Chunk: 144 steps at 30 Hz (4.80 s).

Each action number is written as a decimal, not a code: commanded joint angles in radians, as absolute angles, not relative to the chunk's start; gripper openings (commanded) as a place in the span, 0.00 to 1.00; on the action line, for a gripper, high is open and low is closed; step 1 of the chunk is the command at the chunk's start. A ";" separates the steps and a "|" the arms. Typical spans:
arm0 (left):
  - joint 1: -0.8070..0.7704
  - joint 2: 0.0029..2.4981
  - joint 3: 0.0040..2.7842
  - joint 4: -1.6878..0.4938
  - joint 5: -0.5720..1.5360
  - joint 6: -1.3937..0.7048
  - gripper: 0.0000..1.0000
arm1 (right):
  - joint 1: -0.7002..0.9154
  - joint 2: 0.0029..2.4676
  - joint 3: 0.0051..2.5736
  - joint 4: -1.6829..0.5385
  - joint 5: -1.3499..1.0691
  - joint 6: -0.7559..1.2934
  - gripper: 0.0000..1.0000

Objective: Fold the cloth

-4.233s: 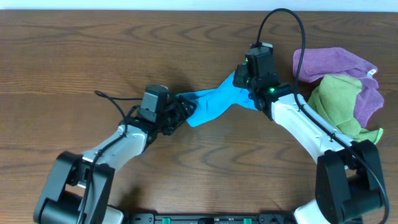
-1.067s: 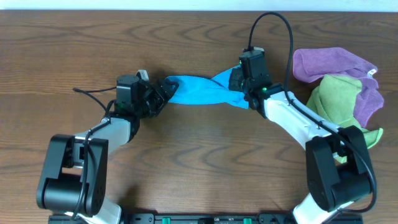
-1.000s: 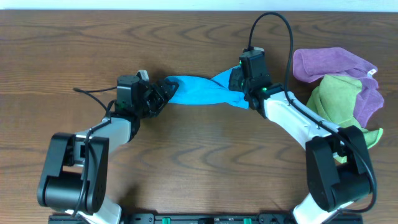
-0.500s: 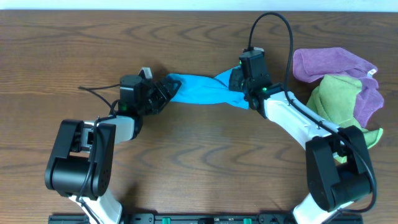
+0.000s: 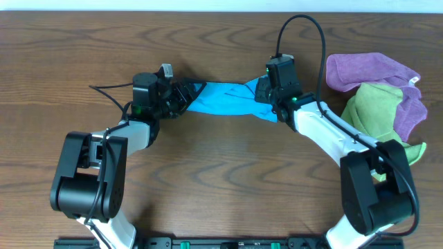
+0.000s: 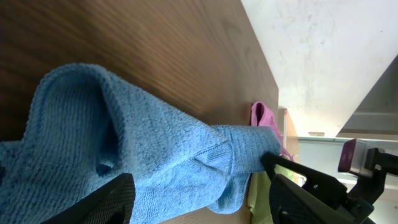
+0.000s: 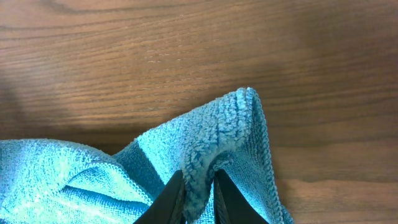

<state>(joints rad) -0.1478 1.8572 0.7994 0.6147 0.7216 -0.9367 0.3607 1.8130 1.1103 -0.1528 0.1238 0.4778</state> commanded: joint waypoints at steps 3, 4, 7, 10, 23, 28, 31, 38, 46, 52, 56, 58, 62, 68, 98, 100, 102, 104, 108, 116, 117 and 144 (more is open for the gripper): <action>-0.150 1.856 0.813 0.568 0.702 -0.885 0.71 | 0.368 1.810 1.112 -0.153 0.123 0.469 0.15; -0.151 1.856 0.813 0.558 0.695 -0.881 0.71 | 0.368 1.810 1.112 -0.153 0.123 0.469 0.15; -0.152 1.856 0.813 0.538 0.672 -0.863 0.72 | 0.368 1.810 1.112 -0.153 0.123 0.469 0.15; -0.152 1.856 0.813 0.534 0.644 -0.859 0.72 | 0.368 1.810 1.112 -0.153 0.123 0.469 0.15; -0.191 1.872 0.813 0.529 0.595 -0.860 0.75 | 0.368 1.810 1.112 -0.150 0.123 0.469 0.15; -0.192 1.872 0.815 0.532 0.595 -0.860 0.75 | 0.368 1.810 1.112 -0.150 0.123 0.469 0.15; -0.192 1.872 0.815 0.532 0.588 -0.860 0.75 | 0.368 1.810 1.112 -0.150 0.123 0.469 0.15; -0.195 1.873 0.815 0.531 0.553 -0.861 0.75 | 0.368 1.810 1.112 -0.150 0.123 0.469 0.15; -0.227 1.879 0.815 0.534 0.488 -0.891 0.75 | 0.368 1.810 1.112 -0.150 0.123 0.469 0.15; -0.236 1.881 0.815 0.535 0.467 -0.891 0.74 | 0.368 1.810 1.112 -0.150 0.123 0.469 0.14; -0.236 1.891 0.815 0.536 0.460 -0.891 0.73 | 0.368 1.810 1.112 -0.150 0.123 0.469 0.14; -0.236 1.898 0.815 0.536 0.460 -0.892 0.71 | 0.368 1.810 1.112 -0.150 0.123 0.469 0.14; -0.236 1.910 0.816 0.556 0.462 -0.902 0.70 | 0.368 1.810 1.112 -0.150 0.123 0.469 0.14; -0.237 1.910 0.818 0.584 0.451 -0.906 0.71 | 0.368 1.810 1.112 -0.150 0.123 0.469 0.14; -0.283 1.988 0.862 0.633 0.439 -0.946 0.38 | 0.368 1.810 1.112 -0.154 0.123 0.459 0.13; -0.282 1.987 0.871 0.663 0.448 -0.946 0.17 | 0.368 1.810 1.112 -0.157 0.123 0.447 0.13; -0.278 1.986 0.886 0.671 0.465 -0.946 0.06 | 0.368 1.810 1.112 -0.162 0.123 0.445 0.13; -0.268 1.982 0.908 0.670 0.501 -0.945 0.06 | 0.368 1.808 1.112 -0.165 0.123 0.427 0.11; -0.238 1.967 0.951 0.667 0.571 -0.941 0.06 | 0.368 1.792 1.112 -0.169 0.125 0.402 0.07; -0.130 1.858 1.024 0.655 0.682 -0.942 0.06 | 0.368 1.660 1.113 -0.164 0.130 0.355 0.01; -0.121 1.845 1.033 0.655 0.693 -0.943 0.06 | 0.368 1.647 1.113 -0.158 0.130 0.345 0.01; -0.094 1.814 1.325 0.299 0.772 -0.831 0.06 | 0.318 1.694 1.296 -0.107 0.122 0.159 0.01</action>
<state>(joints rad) -0.0998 1.8252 1.3071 0.3191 0.6815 -0.8818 0.3180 1.6970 1.2739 -0.0505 0.1238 0.1841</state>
